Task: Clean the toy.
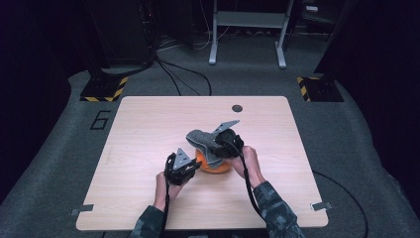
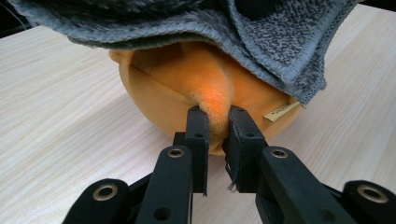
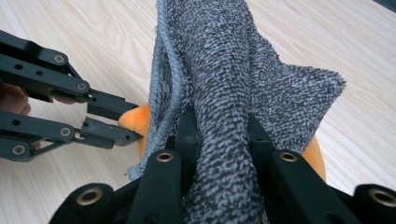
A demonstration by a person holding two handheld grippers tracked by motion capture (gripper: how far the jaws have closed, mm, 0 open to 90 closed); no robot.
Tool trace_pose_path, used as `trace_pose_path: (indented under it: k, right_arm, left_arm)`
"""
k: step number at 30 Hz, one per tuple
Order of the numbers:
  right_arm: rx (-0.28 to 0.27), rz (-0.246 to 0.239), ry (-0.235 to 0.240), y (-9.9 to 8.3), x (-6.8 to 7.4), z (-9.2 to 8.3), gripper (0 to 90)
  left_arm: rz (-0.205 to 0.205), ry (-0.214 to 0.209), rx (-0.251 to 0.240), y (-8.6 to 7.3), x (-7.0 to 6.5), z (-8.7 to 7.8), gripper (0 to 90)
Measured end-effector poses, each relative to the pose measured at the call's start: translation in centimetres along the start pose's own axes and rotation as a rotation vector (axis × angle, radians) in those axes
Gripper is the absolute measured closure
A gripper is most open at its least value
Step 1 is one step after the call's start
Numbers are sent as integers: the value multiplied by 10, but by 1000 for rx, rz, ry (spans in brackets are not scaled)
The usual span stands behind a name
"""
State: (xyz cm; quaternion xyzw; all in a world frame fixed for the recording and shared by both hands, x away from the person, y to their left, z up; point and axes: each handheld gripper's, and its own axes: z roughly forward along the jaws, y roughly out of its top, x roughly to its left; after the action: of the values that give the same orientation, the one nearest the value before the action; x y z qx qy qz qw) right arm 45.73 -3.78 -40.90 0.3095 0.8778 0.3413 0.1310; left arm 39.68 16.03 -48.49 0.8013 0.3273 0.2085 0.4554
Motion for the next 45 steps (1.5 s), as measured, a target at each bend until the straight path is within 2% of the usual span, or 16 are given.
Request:
trace_pose_path:
  k: [5, 6, 7, 11, 22, 36, 38, 43, 45]
  right_arm:
    - [11, -12, -1, 1, 0, -1, 737]
    - [10, 1, -3, 1, 2, 0, 738]
    - [14, -22, 0, 2, 1, 0, 738]
    - [23, -24, -22, 3, 2, 1, 741]
    - [30, 22, -27, -6, -10, -8, 747]
    - [3, 103, -37, -33, -29, -19, 747]
    - [2, 100, -38, -37, -32, -20, 746]
    - [0, 139, -51, -46, -38, -22, 746]
    - [-2, 139, -51, -49, -40, -23, 746]
  left_arm:
    - [4, -5, 0, 1, 0, 0, 797]
    - [5, -9, 4, 1, 0, 0, 797]
    - [6, -8, 4, 1, 1, 0, 797]
    - [6, -13, 5, 1, 3, 0, 797]
    - [-7, -20, 9, 0, 5, 0, 797]
    - [-13, -18, 16, -1, 6, 0, 795]
    - [-10, -17, 17, 0, 6, 0, 795]
    - [-15, -18, 16, 0, 5, 0, 793]
    - [-20, -19, 14, 0, 5, 0, 792]
